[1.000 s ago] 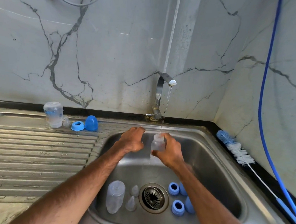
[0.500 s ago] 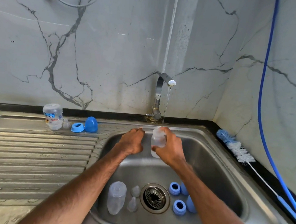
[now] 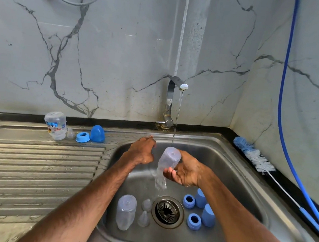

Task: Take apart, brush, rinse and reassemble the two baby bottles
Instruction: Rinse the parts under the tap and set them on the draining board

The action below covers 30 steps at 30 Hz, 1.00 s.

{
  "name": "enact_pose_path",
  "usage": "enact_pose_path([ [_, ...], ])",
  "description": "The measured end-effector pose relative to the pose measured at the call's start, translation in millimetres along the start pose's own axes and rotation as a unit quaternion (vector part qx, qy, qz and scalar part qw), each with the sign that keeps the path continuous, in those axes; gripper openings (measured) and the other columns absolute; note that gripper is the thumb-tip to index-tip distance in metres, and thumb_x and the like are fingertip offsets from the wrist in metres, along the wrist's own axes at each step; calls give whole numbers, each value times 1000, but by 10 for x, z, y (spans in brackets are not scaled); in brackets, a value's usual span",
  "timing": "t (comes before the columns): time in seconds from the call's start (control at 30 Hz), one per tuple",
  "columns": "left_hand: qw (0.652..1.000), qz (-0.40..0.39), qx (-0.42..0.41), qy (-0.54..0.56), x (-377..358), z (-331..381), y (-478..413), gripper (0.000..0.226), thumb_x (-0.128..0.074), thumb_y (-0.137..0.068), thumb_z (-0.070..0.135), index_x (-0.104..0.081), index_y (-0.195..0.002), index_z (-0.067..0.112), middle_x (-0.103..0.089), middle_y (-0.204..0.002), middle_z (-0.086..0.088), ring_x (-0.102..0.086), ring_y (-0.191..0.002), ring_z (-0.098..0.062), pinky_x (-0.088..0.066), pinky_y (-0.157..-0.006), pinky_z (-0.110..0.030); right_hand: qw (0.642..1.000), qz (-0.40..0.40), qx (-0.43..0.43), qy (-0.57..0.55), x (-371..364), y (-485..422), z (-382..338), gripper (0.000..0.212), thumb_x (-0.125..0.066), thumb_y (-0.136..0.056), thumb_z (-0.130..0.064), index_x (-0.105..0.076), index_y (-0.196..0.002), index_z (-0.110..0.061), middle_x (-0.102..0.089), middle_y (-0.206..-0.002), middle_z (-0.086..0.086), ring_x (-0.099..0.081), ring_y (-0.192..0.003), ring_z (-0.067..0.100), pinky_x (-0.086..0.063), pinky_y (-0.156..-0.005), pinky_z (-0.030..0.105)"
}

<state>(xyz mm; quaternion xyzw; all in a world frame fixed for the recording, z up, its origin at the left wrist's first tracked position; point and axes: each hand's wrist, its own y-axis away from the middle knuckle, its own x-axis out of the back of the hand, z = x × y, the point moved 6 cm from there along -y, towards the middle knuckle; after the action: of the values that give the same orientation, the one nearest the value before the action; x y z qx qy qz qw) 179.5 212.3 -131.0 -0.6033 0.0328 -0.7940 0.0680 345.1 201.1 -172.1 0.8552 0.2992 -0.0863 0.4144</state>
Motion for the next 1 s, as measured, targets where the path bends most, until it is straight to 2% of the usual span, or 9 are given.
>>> enact_pose_path([
  [0.17,999,-21,4,39,39,-14,-36,22,-72,-88,8,-71,-109,15,-46,-157,-4,-51,-136,-21,-44,-111,-38,999,-25,-10,-37,60,-51,-21,69,-60,-93,-54,-60,-113,12,-61,-76,15,-62,-47,17,-53,-40,22],
  [0.27,996,-23,5,84,89,30,-29,12,-64,-97,15,-74,-102,11,-71,-125,-6,-62,-125,-22,-48,-107,-37,998,-18,25,-45,97,-87,-54,72,-66,-91,-52,-60,-116,16,-66,-87,23,-68,-56,23,-59,-46,26],
  [0.37,975,1,-6,221,201,188,31,51,-46,-107,45,-71,-94,3,-72,-92,-9,-68,-89,-27,-54,-90,-40,990,55,122,-40,213,-142,-154,65,-76,-90,-41,-58,-126,10,-69,-115,30,-75,-74,34,-62,-52,33],
  [0.47,908,-75,3,411,84,393,102,61,-44,-98,69,-70,-111,15,-72,-112,-1,-66,-106,-16,-52,-95,-38,972,111,203,-48,295,-157,-229,57,-82,-87,-34,-59,-128,-2,-63,-125,32,-77,-81,37,-62,-54,34],
  [0.57,931,-34,-54,359,-45,535,142,51,-73,-89,53,-61,-130,26,-64,-128,8,-59,-119,-8,-48,-103,-31,963,107,244,-53,280,-125,-277,38,-79,-91,-30,-69,-119,-6,-65,-126,28,-79,-84,34,-64,-60,35],
  [0.67,911,53,-42,408,-25,469,103,29,-64,-100,29,-65,-125,15,-69,-123,-1,-66,-116,-17,-55,-97,-32,957,98,267,-54,297,-54,-342,37,-74,-94,-35,-67,-115,-5,-76,-104,26,-79,-84,33,-66,-68,38],
  [0.73,866,63,38,494,-43,356,36,37,-48,-108,37,-68,-117,6,-74,-111,-14,-74,-100,-29,-63,-82,-41,950,116,290,-29,344,5,-415,37,-72,-96,-34,-64,-118,-4,-78,-95,24,-78,-78,32,-65,-64,36],
  [0.83,901,87,75,418,-14,329,-48,57,-37,-110,43,-69,-106,-5,-74,-91,-24,-70,-69,-33,-58,-61,-38,944,104,309,49,286,29,-471,39,-78,-90,-20,-64,-123,-4,-73,-111,21,-79,-80,28,-63,-65,34],
  [1.0,910,154,84,375,23,455,-101,55,-43,-107,48,-68,-95,1,-69,-85,-12,-66,-77,-26,-55,-75,-37,950,127,278,59,271,15,-421,34,-68,-99,-30,-66,-118,-1,-73,-105,25,-74,-68,24,-59,-53,27],
])
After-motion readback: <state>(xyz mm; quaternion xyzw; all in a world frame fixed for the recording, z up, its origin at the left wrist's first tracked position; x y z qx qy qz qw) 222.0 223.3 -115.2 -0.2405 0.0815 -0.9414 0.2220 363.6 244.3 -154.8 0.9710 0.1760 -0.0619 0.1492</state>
